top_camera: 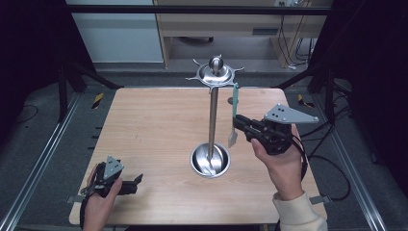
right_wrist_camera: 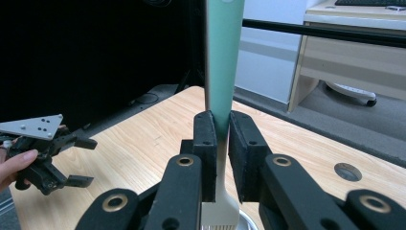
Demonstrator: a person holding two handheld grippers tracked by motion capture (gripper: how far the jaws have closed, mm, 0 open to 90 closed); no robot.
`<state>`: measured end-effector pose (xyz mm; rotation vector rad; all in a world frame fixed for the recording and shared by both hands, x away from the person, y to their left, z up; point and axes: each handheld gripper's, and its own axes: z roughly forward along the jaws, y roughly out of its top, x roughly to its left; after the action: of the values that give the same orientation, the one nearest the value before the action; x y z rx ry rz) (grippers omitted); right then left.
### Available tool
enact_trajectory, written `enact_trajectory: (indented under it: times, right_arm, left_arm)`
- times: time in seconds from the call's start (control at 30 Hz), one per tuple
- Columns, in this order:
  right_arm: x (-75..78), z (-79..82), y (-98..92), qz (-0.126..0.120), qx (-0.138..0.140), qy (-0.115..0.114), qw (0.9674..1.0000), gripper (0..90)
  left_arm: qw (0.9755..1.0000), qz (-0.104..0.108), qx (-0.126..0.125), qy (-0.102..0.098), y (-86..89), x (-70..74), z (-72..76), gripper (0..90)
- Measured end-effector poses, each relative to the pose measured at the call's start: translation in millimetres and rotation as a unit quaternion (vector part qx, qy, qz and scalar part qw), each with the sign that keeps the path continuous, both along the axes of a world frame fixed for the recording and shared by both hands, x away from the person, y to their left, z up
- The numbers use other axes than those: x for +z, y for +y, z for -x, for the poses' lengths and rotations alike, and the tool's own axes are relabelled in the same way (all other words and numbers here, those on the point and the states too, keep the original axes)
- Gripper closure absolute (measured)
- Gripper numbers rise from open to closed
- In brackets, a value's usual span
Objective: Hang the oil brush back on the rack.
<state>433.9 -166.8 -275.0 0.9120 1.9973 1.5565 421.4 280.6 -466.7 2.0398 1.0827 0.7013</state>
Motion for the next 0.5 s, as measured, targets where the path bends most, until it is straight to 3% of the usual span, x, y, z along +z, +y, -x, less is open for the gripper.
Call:
enact_trajectory:
  times: [0.5]
  right_arm:
    - [-0.9, -5.5, 4.1, 0.0, -0.005, 0.0, 1.0, 81.9]
  left_arm:
    - [1.0, 0.001, 0.001, -0.001, 0.5, 0.0, 0.1, 3.2]
